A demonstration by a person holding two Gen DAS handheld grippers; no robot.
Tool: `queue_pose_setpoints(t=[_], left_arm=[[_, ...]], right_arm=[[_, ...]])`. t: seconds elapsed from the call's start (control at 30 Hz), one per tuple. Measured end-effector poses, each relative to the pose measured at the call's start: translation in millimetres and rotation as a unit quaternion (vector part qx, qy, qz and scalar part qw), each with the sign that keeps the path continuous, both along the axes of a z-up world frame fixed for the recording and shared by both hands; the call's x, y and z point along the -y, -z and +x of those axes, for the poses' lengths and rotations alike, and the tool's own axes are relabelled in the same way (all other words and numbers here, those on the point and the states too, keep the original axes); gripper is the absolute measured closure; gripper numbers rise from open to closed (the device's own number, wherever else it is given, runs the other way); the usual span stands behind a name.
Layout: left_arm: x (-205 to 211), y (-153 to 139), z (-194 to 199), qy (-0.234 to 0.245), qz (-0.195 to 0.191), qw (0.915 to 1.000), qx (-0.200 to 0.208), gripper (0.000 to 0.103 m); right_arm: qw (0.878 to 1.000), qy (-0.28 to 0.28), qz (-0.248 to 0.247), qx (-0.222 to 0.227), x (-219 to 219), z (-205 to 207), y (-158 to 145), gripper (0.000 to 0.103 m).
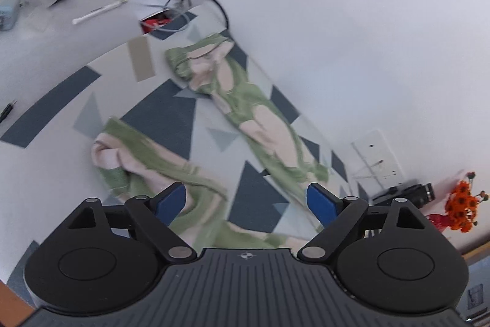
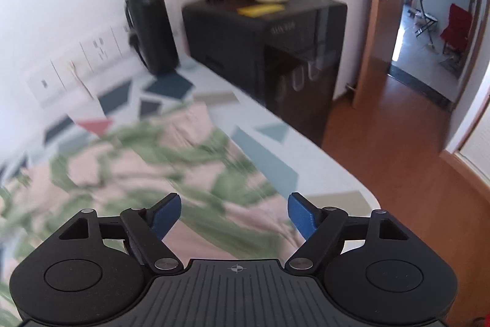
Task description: Fold clothes
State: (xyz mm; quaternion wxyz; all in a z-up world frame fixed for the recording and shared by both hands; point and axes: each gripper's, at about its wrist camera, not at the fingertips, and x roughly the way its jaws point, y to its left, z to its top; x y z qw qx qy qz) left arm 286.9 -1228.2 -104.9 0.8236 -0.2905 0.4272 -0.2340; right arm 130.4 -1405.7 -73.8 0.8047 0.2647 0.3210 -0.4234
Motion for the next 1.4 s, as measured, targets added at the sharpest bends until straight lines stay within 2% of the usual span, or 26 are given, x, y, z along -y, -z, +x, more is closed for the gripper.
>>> queue_pose_setpoints(t=[0.1,0.17,0.33,0.47,0.53,0.57,0.7,0.77,0.87,0.97,1.0,1.07,1.13,1.17,1.2,1.3,1.33,1.37,1.4], left_arm=[[15.9,-24.7,5.1,0.028,0.045,0.9971,0.056,0.006],[22.1,-36.1,9.2,0.033,0.079,0.9929,0.082,0.004],[22.3,-63.1,42.7,0.043,0.126,0.9834,0.123,0.004],[35.0,-86.0,65.1,0.057,0.183,0.961,0.199,0.0],[44.8,-83.0,77.0,0.063,0.212,0.9521,0.211,0.0],[48.7,-78.5,82.6,0.063,0.221,0.9514,0.206,0.0],[60.1,-48.6,100.1,0.08,0.232,0.9566,0.158,0.0],[67.3,-37.0,104.0,0.084,0.24,0.9563,0.144,0.0],[81.9,-24.6,111.6,0.081,0.249,0.9567,0.127,0.0],[99.6,-11.2,120.1,0.069,0.258,0.9568,0.115,0.0],[108.4,-4.7,124.4,0.067,0.264,0.956,0.108,0.0],[129.2,10.3,134.2,0.072,0.282,0.9521,0.093,0.0],[153.3,26.5,141.7,0.09,0.306,0.9443,0.081,0.0],[166.4,35.8,143.4,0.104,0.318,0.9393,0.077,0.0],[179.5,45.0,145.2,0.119,0.33,0.9338,0.073,0.001],[213.5,68.0,147.0,0.148,0.361,0.9169,0.083,0.001],[222.5,74.2,148.4,0.151,0.365,0.9148,0.086,0.001],[228.6,80.3,150.7,0.147,0.362,0.9167,0.083,0.001],[234.0,86.5,153.2,0.141,0.359,0.9196,0.076,0.001]], right_arm=[[0.999,-0.005,-0.039,0.022,-6.2,8.2,-41.1,0.016],[0.997,0.0,-0.069,0.022,-11.0,9.6,-62.4,0.002],[0.989,0.013,-0.144,0.021,-22.7,12.9,-115.0,0.001],[0.985,0.021,-0.171,0.033,-28.5,20.4,-144.7,0.001],[0.983,0.005,-0.179,0.034,-33.8,29.3,-147.8,0.001],[0.983,-0.003,-0.182,0.035,-36.5,33.7,-149.4,0.001],[0.983,-0.014,-0.182,0.032,-30.3,56.7,-142.3,0.001],[0.983,-0.015,-0.177,0.043,-17.0,70.7,-138.1,0.001],[0.984,-0.031,-0.166,0.058,14.1,96.7,-126.7,0.001],[0.988,-0.049,-0.145,0.034,54.9,131.5,-95.2,0.002],[0.991,-0.051,-0.123,0.02,73.4,145.8,-75.8,0.006],[0.996,-0.048,-0.076,-0.014,105.7,167.0,-35.9,0.022],[0.997,-0.039,-0.031,-0.055,137.6,187.0,7.2,0.033],[0.996,-0.035,-0.023,-0.083,147.2,196.2,27.4,0.039],[0.993,-0.045,-0.024,-0.11,151.3,204.8,45.4,0.041],[0.976,-0.109,-0.039,-0.186,151.0,229.5,88.8,0.04],[0.967,-0.136,-0.045,-0.209,148.8,237.5,101.3,0.036],[0.96,-0.149,-0.05,-0.23,146.9,242.5,110.6,0.035],[0.962,-0.145,-0.066,-0.222,145.2,241.2,112.9,0.029]])
